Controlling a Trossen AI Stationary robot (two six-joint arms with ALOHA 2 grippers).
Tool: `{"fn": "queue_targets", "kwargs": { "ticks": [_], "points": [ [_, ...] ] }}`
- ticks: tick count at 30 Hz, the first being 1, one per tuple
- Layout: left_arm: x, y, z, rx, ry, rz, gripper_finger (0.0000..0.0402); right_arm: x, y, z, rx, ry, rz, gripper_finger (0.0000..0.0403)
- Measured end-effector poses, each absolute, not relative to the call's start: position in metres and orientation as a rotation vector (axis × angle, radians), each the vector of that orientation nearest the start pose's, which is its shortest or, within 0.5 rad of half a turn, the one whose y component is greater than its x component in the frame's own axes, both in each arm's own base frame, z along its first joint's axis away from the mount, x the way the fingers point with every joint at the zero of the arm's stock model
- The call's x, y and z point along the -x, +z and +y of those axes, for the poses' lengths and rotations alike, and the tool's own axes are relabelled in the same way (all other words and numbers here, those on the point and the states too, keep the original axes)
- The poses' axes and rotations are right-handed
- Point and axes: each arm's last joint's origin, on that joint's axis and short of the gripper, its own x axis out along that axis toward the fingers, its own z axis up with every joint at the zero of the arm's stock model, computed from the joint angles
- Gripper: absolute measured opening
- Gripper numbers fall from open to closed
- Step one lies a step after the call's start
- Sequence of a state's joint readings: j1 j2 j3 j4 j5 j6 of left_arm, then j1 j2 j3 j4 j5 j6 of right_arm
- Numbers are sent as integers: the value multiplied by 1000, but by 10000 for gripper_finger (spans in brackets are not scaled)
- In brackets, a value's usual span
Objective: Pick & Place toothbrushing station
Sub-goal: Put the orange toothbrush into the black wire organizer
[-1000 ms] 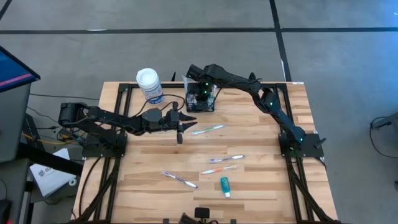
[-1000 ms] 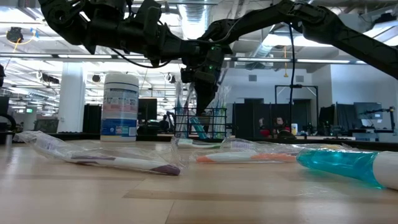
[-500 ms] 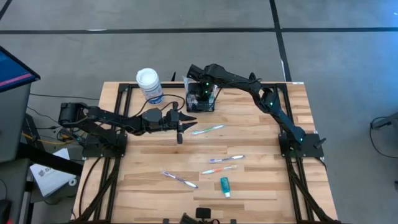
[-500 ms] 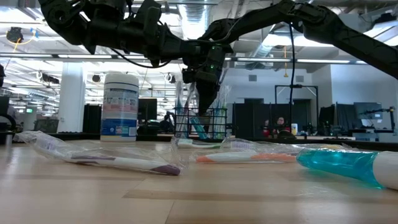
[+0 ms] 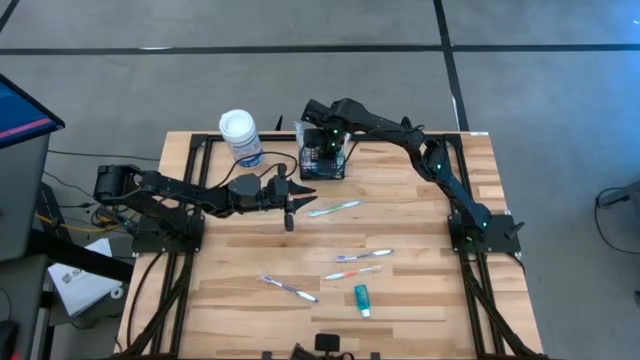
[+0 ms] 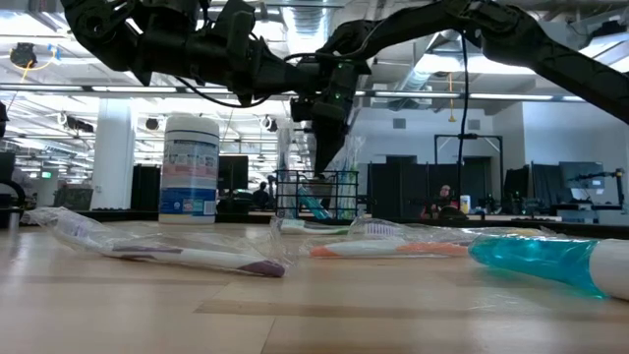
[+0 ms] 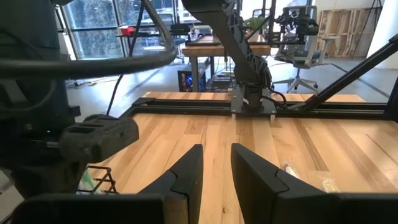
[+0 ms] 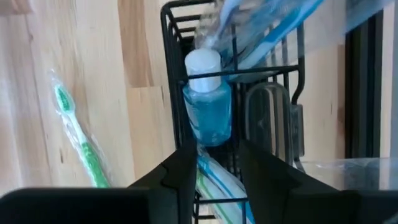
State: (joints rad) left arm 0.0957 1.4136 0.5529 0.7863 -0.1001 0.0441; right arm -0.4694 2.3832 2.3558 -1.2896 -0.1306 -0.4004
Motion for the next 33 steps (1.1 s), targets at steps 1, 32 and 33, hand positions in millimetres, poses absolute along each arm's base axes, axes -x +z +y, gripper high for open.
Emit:
{"fn": "queue_targets", "kwargs": {
  "ticks": [1, 32, 33],
  "points": [
    [-279, 210, 30, -44, 194, 79, 76, -432, 246, -215, -46, -32, 1284, 112],
    [-278, 207, 30, -44, 193, 113, 76, -363, 356, -170, -212, 49, 1232, 110],
    [-278, 207, 30, -44, 193, 114, 76, -360, 362, -168, -211, 43, 1217, 109]
  ]
}}
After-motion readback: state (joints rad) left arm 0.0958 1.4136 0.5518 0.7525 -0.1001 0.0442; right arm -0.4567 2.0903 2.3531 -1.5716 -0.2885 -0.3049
